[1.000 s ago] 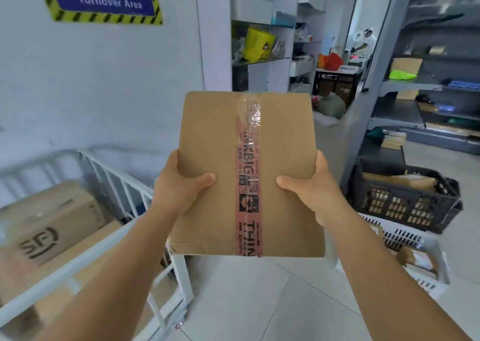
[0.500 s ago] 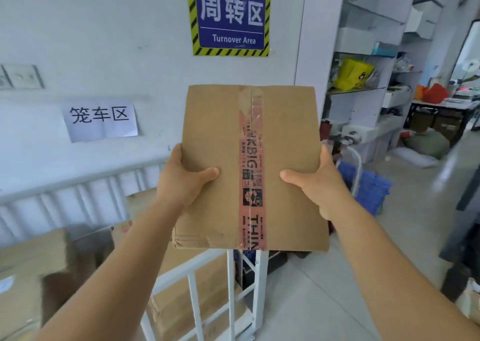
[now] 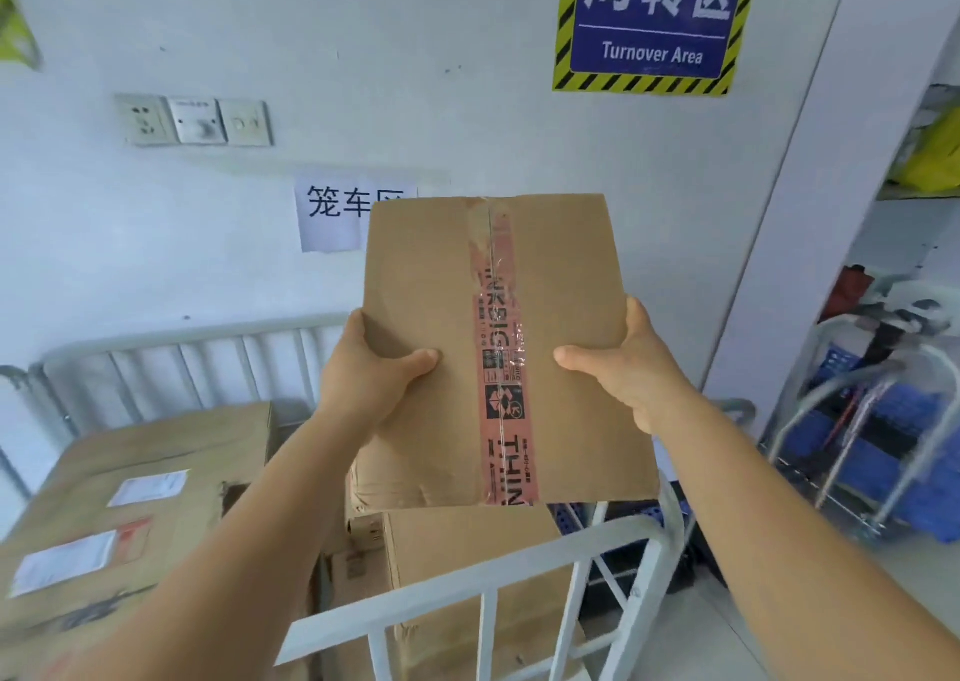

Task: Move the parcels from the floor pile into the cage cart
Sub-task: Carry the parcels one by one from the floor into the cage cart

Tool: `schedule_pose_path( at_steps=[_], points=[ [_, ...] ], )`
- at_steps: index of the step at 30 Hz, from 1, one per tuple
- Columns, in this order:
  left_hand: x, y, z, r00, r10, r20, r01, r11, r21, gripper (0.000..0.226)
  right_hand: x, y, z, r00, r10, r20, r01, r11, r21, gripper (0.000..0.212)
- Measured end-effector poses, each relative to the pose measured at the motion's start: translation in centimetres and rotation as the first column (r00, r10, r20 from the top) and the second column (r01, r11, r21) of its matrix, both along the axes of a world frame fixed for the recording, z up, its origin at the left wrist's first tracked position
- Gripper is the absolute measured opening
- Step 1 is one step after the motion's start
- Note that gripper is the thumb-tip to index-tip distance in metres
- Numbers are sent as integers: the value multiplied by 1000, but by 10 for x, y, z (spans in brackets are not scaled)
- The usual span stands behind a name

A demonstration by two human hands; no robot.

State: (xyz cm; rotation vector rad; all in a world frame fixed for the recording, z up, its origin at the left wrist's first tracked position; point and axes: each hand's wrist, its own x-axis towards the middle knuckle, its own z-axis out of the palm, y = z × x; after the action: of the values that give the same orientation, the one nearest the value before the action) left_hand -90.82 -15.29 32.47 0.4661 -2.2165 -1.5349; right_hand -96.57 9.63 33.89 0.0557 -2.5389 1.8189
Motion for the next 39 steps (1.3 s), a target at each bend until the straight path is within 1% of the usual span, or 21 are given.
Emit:
schedule_pose_path(
  at_steps=[3,6,10,13,16,19,21,22,23,25,26,27,33,37,39],
  points=[
    [-30,-11,-19,997,42,68,-43,999,14,65,-43,-14,-18,996,66,57,-67,998,9,84],
    [-62,-14,-43,981,88,174,-88,996,-6,57,-91,-21,-46,980,108,165,-116,992,43,97],
    [-102,-12,-83,940,107,324,-114,993,4,56,-146,-25,-93,933,122,337,-164,982,97,96],
    [-122,-9,-120,903,104,418,-133,990,41,58,-172,-24,-127,886,135,444,-213,968,129,87],
    [-134,-2,-155,857,103,505,-159,985,70,60,-194,-21,-164,840,144,523,-258,954,152,84],
    [-145,5,-183,821,91,564,-172,981,93,65,-206,-18,-191,794,139,591,-274,951,145,71],
    [-153,8,-197,790,99,605,-180,981,75,70,-213,-16,-207,775,128,619,-270,952,142,66],
    [-157,10,-202,778,102,620,-183,981,68,72,-217,-15,-213,767,121,630,-268,953,143,69],
    [-160,12,-206,770,102,630,-184,981,66,75,-218,-15,-218,765,121,632,-270,952,143,75],
    [-167,14,-216,760,97,643,-184,980,70,83,-223,-14,-228,750,115,651,-268,953,140,100],
    [-170,14,-219,755,97,649,-189,979,73,87,-226,-14,-233,745,112,658,-267,953,140,108],
    [-174,15,-222,749,100,655,-195,978,74,90,-229,-15,-234,746,113,656,-266,954,138,111],
    [-195,11,-227,742,120,660,-189,981,35,85,-254,-18,-244,748,130,651,-278,952,130,104],
    [-201,9,-230,728,122,674,-181,983,17,87,-261,-20,-250,752,125,647,-292,943,157,84],
    [-200,7,-229,721,126,682,-171,985,-1,89,-262,-22,-252,754,119,646,-292,942,167,80]
  ],
)
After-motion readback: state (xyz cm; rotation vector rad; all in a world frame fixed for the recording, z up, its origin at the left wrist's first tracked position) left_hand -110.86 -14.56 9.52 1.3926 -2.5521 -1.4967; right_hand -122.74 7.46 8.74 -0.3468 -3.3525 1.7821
